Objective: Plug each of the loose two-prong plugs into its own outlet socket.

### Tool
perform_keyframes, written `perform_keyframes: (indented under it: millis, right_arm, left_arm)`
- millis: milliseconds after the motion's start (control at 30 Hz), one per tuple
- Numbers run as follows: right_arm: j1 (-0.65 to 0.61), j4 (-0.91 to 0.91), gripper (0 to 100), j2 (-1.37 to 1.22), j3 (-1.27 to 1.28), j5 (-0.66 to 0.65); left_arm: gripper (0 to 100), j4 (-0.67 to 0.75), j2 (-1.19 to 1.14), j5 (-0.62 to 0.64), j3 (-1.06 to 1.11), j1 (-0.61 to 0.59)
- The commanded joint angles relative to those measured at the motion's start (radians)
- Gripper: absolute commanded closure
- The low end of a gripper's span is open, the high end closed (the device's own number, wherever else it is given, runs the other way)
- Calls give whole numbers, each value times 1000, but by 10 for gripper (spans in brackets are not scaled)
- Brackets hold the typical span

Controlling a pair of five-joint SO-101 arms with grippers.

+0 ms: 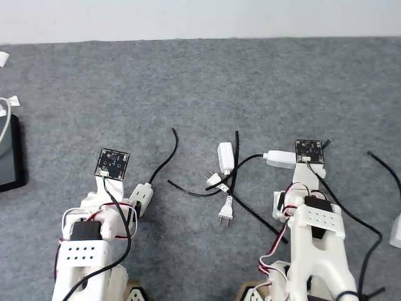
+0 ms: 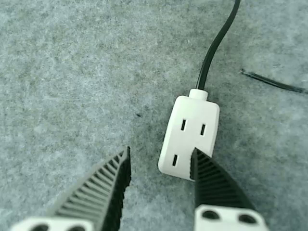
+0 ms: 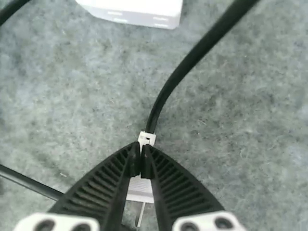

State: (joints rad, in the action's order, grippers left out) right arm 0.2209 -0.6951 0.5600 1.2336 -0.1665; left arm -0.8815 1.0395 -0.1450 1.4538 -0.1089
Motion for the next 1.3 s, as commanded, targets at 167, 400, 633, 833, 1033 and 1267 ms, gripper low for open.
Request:
perform_keyframes:
  millis: [167,400,633,833,1033,1267]
  right_arm:
    - [16,12,980,-50,-26,103]
    - [18,-53,950,-191,-133,109]
    - [18,-68,946,-231,-163,109]
    - [16,-85,946,-220,-158,109]
    - [16,-102,943,-220,-161,109]
    - [16,-104,916,-220,-160,130]
  left_arm:
    - [867,23,11,3,-5,-5]
    - [867,23,11,3,-5,-5]
    - [867,21,11,3,-5,-5]
    - [867,21,11,3,-5,-5]
    - [867,21,11,3,-5,-5]
    - [867,21,12,3,-5,-5]
